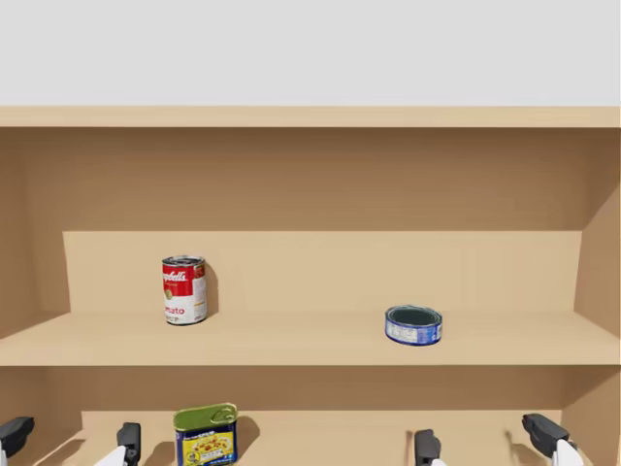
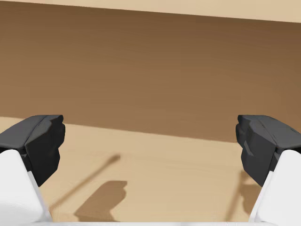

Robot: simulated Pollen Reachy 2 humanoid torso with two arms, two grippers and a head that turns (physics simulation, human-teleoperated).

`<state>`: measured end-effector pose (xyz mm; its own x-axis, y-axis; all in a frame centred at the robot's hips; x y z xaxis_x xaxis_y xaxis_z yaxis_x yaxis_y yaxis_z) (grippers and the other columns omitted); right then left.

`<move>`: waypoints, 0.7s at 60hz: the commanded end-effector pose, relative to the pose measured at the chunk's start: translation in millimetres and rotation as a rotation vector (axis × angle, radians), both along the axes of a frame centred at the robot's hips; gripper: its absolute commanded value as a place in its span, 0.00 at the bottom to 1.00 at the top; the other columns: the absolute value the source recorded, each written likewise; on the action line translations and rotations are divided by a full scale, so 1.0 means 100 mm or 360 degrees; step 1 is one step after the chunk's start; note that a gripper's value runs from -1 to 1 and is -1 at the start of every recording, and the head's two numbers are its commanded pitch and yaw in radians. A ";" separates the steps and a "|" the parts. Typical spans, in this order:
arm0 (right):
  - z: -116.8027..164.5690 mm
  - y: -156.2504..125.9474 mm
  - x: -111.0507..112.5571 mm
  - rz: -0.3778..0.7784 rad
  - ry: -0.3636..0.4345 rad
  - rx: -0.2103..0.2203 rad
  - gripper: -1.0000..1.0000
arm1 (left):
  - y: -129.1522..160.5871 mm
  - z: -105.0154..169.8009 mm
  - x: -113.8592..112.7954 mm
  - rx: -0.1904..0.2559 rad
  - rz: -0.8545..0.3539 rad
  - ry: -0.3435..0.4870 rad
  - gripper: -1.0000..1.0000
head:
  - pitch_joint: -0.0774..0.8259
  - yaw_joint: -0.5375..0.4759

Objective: Look through the shelves, find the meat can, and take it.

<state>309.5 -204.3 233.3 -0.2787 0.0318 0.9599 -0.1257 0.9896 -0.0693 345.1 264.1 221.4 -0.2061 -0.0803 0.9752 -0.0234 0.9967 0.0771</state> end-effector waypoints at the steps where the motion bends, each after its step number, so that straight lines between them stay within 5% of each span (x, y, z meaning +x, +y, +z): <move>1: -0.03 0.05 -0.04 -0.0095 -0.0006 0.0034 0.00 | 0.00 0.00 0.00 0.0003 0.0001 0.0000 0.00 | 0.09 0.53; 15: 0.00 0.04 -0.01 -0.0023 0.0016 0.0050 0.00 | 0.00 0.00 0.00 0.0013 0.0007 -0.0003 0.00 | 0.17 0.54; 42: 0.00 0.05 0.00 -0.0018 0.0037 0.0017 0.00 | -0.01 0.00 0.01 0.0014 -0.0008 -0.0001 0.00 | 0.49 0.74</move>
